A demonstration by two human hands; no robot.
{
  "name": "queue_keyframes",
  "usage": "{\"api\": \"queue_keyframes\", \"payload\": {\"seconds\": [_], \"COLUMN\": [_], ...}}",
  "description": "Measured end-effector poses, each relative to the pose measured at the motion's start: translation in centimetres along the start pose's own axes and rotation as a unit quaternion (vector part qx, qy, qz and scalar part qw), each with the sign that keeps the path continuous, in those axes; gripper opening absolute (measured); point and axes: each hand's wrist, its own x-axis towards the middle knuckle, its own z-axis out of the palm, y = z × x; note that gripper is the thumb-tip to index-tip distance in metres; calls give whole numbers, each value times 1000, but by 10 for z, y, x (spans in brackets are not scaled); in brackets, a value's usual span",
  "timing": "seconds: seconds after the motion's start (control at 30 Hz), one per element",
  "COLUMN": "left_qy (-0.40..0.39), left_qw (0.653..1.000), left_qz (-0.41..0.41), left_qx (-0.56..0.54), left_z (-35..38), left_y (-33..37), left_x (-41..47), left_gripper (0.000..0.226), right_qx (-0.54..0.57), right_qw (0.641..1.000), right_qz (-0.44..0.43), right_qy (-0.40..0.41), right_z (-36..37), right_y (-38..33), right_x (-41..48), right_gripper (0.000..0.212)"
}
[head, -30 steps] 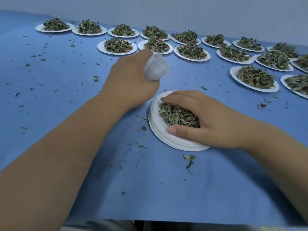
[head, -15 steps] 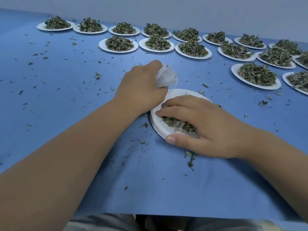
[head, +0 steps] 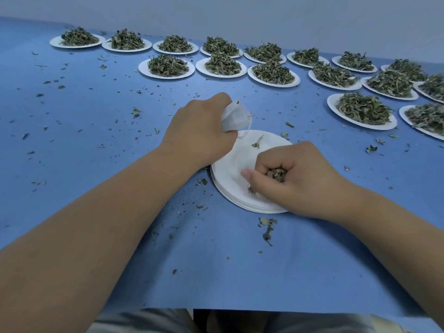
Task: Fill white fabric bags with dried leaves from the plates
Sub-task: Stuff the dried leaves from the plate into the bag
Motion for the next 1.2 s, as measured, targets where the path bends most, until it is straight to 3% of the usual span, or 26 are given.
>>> {"api": "queue_keyframes", "payload": {"seconds": [0.17, 0.23, 0.4, 0.47, 0.53, 0.87, 1.07, 1.2], "left_qy": [53, 53, 35, 36, 42, 73, 53, 82], "left_qw": [998, 998, 998, 998, 997, 996, 996, 993], "left_qz": [28, 39, 45, 48, 55, 59, 74, 81], "left_qx": [5, 4, 12, 17, 22, 3, 6, -10], "left_z": [-9, -10, -10, -10, -10, -10, -9, -12], "left_y": [7, 10, 14, 16, 18, 28, 30, 36], "left_x": [-3, -5, -7, -7, -8, -11, -10, -7], "left_gripper": [26, 27, 24, 24, 25, 27, 27, 27], "right_qx": [179, 317, 604, 652, 665, 651, 622, 596], "right_qw": [966, 908, 698, 644, 620, 637, 660, 689], "right_qz": [130, 184, 231, 225, 225, 221, 245, 209], "right_qy": [135, 205, 309, 332, 350, 348, 343, 355], "right_z": [-19, -25, -37, -37, -33, -10, -10, -7], "right_y": [-10, -16, -25, -28, -30, -33, -34, -38], "right_x": [25, 39, 69, 77, 82, 88, 89, 88], "right_gripper": [51, 51, 35, 32, 31, 29, 42, 42]}}
